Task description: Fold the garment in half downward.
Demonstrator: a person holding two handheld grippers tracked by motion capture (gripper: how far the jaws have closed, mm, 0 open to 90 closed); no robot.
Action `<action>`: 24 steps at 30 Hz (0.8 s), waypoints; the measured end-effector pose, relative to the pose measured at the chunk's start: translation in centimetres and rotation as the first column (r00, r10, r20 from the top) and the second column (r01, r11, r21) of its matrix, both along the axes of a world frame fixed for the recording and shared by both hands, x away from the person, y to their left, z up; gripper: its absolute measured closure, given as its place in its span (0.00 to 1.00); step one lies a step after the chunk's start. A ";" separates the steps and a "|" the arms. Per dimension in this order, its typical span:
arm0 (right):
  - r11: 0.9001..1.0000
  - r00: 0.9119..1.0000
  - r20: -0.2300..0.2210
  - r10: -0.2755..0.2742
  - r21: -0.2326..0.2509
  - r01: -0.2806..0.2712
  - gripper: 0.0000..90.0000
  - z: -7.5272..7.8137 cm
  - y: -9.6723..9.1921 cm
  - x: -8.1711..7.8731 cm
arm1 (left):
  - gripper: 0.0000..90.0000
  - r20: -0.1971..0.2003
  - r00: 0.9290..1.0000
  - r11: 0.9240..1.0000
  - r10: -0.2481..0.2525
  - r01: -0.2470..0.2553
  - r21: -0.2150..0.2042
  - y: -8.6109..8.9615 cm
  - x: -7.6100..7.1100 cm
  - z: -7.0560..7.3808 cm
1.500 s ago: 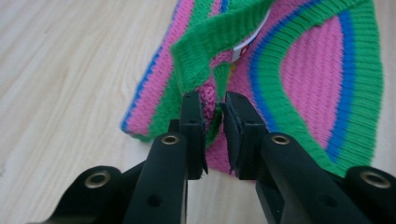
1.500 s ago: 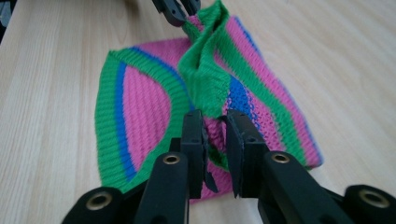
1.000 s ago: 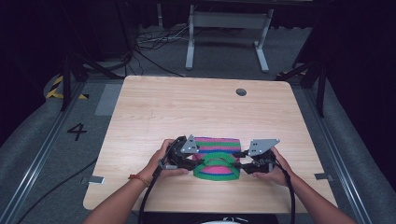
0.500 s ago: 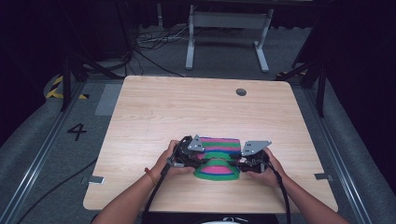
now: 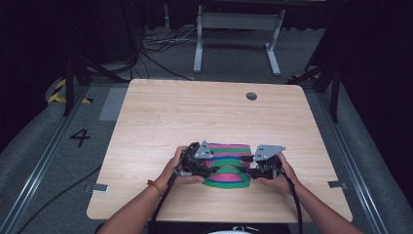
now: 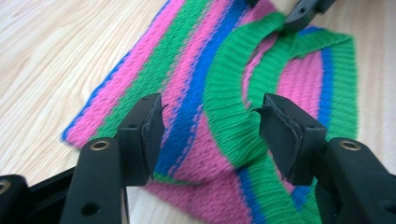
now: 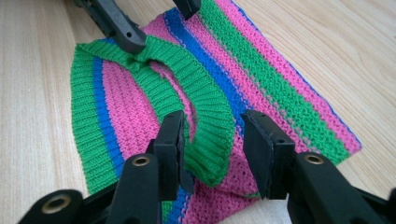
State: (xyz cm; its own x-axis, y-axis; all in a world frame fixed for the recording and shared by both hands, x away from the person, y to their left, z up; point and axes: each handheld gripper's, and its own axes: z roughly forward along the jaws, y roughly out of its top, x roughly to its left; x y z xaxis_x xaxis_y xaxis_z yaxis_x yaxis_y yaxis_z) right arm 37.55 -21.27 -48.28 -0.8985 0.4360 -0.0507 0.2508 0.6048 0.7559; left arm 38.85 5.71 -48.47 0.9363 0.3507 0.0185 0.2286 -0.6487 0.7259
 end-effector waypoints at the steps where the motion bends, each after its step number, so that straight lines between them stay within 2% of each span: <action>1: 1.000 1.000 -0.002 0.007 0.007 -0.007 0.67 0.0 0.0 -0.1 | 0.45 0.005 1.000 1.000 0.001 -0.001 0.000 -0.2 -0.1 -0.1; 4: 1.000 1.000 0.011 0.013 0.025 -0.013 0.69 0.1 0.0 -0.1 | 0.47 -0.002 1.000 1.000 -0.005 0.005 -0.004 -0.5 -0.1 -0.1; 5: 0.999 1.000 0.012 0.012 0.036 -0.012 0.70 0.2 0.0 -0.1 | 0.47 0.009 1.000 1.000 -0.004 0.004 0.015 -0.8 -0.1 -0.2; 7: 1.000 1.000 0.016 0.008 0.020 -0.009 0.69 0.0 0.1 0.1 | 0.51 0.006 1.000 0.999 0.016 -0.017 0.046 -1.0 0.0 -0.6; 8: 1.000 1.000 0.015 -0.001 0.010 0.000 0.70 -0.4 0.1 0.2 | 0.52 0.017 0.999 0.997 0.031 -0.032 0.067 -1.1 0.1 -0.8; 11: 1.000 1.000 -0.006 -0.004 -0.008 0.004 0.71 -1.1 0.1 0.5 | 0.52 0.014 0.999 0.997 0.046 -0.046 0.061 -0.9 0.1 -1.0; 16: 1.000 1.000 0.010 0.000 -0.030 0.001 0.79 -1.3 0.2 0.4 | 0.56 0.011 0.999 0.997 0.035 -0.036 0.071 -0.7 0.2 -0.9; 20: 0.999 1.000 0.028 -0.003 -0.047 0.004 0.85 -1.2 0.3 0.2 | 0.69 0.043 0.999 0.996 0.010 -0.014 0.092 -0.6 0.2 -0.7; 22: 0.999 0.999 0.033 -0.007 -0.051 0.008 0.86 -1.2 0.4 0.2 | 0.82 0.073 0.997 0.994 -0.014 0.006 0.112 -0.7 0.1 -0.6; 24: 0.998 0.999 0.034 -0.014 -0.057 0.016 0.88 -1.1 0.5 0.3 | 0.86 0.073 0.997 0.993 -0.025 0.016 0.121 -0.8 0.3 -0.4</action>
State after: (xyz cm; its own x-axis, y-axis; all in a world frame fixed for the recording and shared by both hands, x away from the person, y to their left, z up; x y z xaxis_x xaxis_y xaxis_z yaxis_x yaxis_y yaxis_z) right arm 37.88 -20.76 -49.43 -0.8893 0.4449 -0.1062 0.2349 0.6436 0.7284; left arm 39.19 4.90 -48.92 0.9377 0.3225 0.1291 0.1627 -0.7360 0.6571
